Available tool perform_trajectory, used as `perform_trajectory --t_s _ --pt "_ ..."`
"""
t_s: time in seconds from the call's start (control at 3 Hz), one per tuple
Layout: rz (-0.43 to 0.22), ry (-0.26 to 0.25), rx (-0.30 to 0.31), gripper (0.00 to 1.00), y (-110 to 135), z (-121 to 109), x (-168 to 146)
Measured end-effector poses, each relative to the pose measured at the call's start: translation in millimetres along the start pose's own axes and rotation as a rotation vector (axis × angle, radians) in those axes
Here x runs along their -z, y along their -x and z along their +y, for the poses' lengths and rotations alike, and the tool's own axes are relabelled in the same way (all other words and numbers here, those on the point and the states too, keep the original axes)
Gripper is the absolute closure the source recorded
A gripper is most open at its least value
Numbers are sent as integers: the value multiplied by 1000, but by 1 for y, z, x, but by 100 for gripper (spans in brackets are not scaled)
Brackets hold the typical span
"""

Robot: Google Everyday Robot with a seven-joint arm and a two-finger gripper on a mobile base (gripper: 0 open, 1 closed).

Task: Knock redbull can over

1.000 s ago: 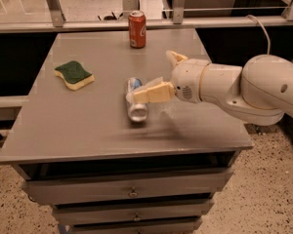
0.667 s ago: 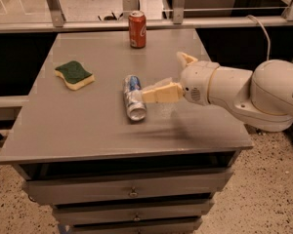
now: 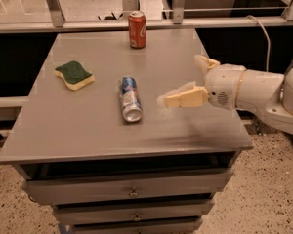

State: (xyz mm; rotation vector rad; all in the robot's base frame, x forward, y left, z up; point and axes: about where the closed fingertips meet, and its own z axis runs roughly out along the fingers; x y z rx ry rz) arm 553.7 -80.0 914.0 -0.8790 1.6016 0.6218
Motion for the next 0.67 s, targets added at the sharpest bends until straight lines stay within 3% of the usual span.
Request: perform_trajectory --t_s 0.33,0.67 --pt "9 82 18 0 0 -8 26" --pt "7 147 27 0 5 7 30"
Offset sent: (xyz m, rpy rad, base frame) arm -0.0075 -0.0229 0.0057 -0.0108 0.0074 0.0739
